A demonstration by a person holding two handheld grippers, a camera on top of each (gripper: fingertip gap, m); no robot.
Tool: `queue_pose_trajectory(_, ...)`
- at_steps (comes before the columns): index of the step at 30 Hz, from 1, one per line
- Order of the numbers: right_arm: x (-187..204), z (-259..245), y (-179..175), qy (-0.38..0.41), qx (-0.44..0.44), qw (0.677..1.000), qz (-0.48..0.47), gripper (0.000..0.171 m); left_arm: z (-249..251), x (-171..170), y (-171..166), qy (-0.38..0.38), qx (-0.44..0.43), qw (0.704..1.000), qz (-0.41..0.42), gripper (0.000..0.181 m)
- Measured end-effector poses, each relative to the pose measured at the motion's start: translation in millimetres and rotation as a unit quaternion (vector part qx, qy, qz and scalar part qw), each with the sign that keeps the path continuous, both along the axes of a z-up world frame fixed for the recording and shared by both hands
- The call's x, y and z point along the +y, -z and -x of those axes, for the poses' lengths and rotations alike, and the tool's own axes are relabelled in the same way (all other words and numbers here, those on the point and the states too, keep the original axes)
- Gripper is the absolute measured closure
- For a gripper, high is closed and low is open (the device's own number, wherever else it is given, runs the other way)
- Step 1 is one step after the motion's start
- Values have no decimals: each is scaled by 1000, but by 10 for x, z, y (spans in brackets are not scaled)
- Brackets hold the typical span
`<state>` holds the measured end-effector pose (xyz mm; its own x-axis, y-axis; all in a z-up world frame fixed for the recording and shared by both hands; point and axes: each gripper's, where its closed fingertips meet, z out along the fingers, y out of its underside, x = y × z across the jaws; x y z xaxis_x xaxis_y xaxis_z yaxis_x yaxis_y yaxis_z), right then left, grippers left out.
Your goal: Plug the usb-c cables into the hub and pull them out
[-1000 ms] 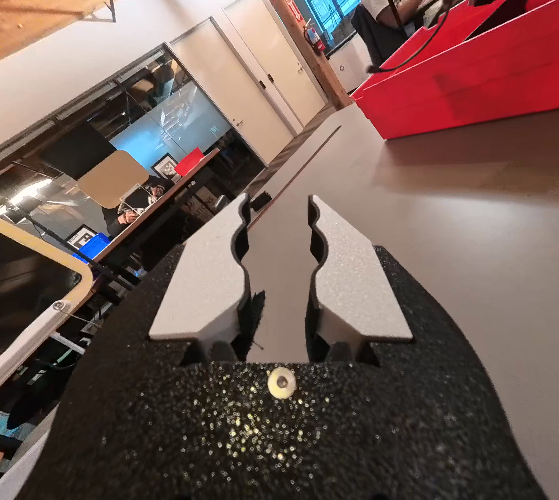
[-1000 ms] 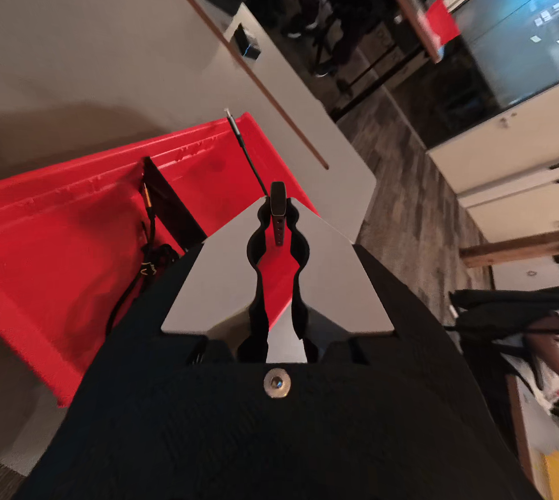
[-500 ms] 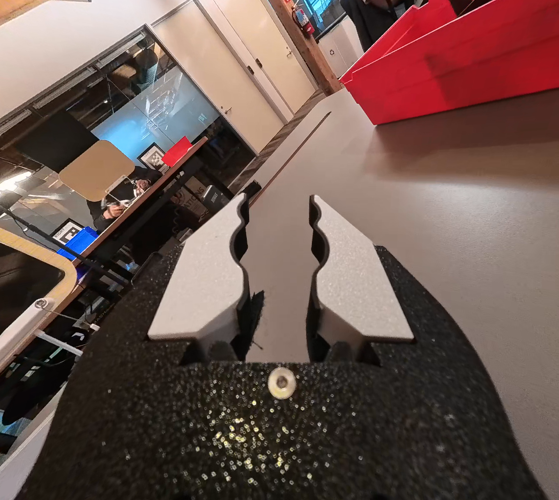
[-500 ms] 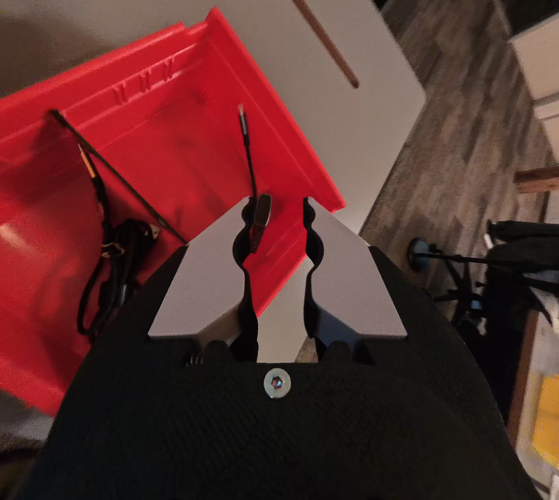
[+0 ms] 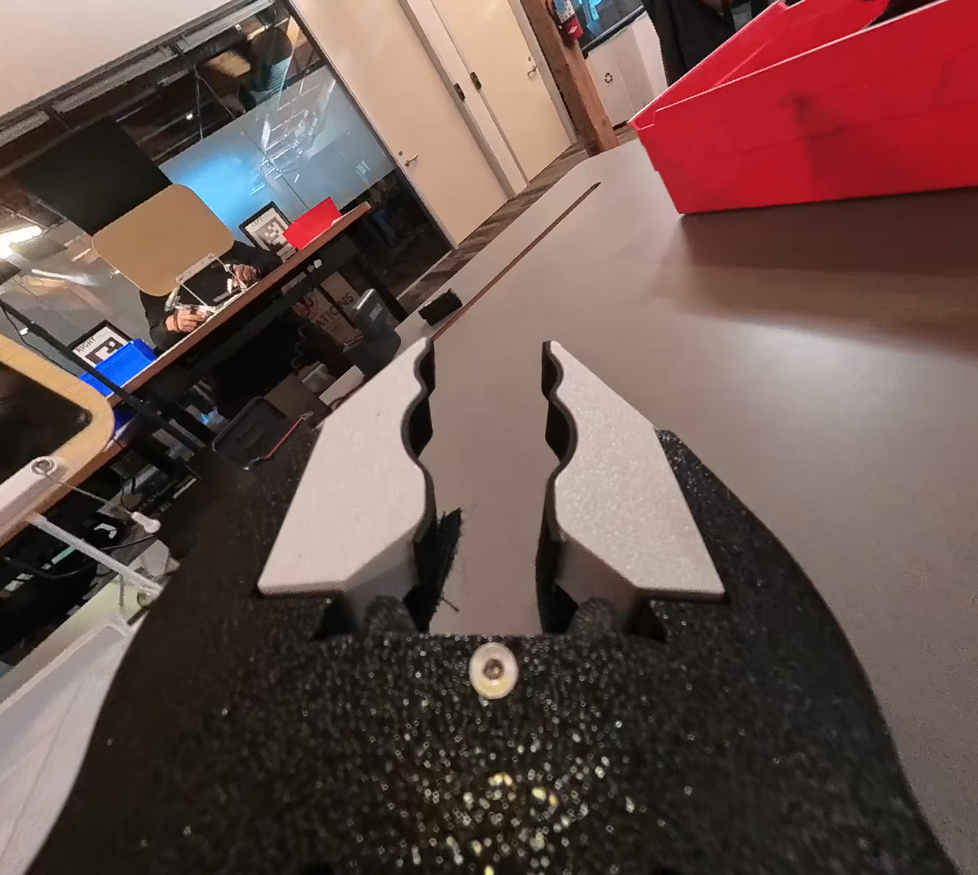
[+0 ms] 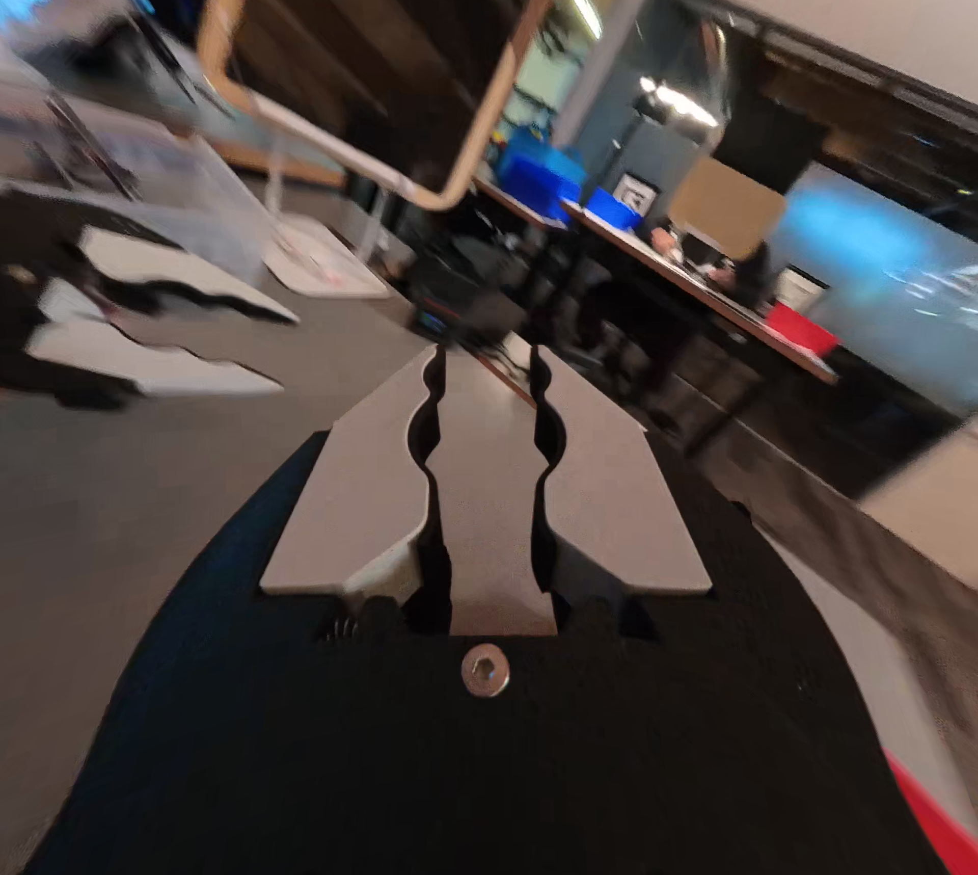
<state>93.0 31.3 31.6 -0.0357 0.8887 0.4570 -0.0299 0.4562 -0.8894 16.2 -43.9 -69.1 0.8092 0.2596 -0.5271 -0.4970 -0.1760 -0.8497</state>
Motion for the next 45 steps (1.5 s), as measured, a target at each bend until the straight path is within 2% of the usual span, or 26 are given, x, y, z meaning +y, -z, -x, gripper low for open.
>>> queue_pose_trajectory(2,-134,207,151,-14,52,998,42,133,38,-10,16,-4,-14,1000,-4,143)
queue_pose_trajectory(4,-67,354,341,9,92,994,62,133,72,-20,38,-7,-27,1000,-6,144)
queue_pose_trajectory(7,90,442,605,51,125,990,37,136,112,-20,91,-10,-42,999,-2,144)
queue_pose_trajectory(10,123,418,761,67,128,989,-18,143,83,7,163,1,-58,998,14,155)
queue_pose_trajectory(14,68,460,891,58,117,991,-37,149,36,45,188,12,-46,999,25,157)
queue_pose_trajectory(17,69,438,877,53,120,991,-35,150,53,-52,-69,-1,-46,999,16,153)
queue_pose_trajectory(19,80,426,853,49,123,991,-22,151,79,-270,-423,-8,-57,998,8,153)
queue_pose_trajectory(21,80,429,856,48,121,991,-22,151,291,-641,-791,-37,-25,999,12,154)
queue_pose_trajectory(23,28,452,881,37,111,993,-27,152,763,-1119,-1022,-117,52,990,64,151)
queue_pose_trajectory(24,-2,463,891,31,107,993,-30,152,1057,-1379,-1046,-164,93,975,118,148)
queue_pose_trajectory(26,-52,472,892,22,105,994,-36,153,1613,-1908,-927,-237,157,925,254,142)
queue_pose_trajectory(29,-80,472,893,16,103,994,-37,154,2095,-2518,-561,-240,205,852,417,141)
queue_pose_trajectory(31,-64,489,920,17,94,995,-34,155,2254,-2775,-368,-232,201,825,474,140)
queue_pose_trajectory(37,-32,519,976,21,78,996,-29,155,2340,-3033,153,-170,119,816,539,137)
queue_pose_trajectory(39,-23,513,971,23,77,996,-31,155,2308,-3035,200,-150,96,829,531,141)
queue_pose_trajectory(41,-11,503,956,25,79,996,-30,155,2328,-3087,201,-151,85,828,534,140)
queue_pose_trajectory(45,-5,501,947,25,78,996,-27,155,2360,-3177,235,-147,86,807,566,138)
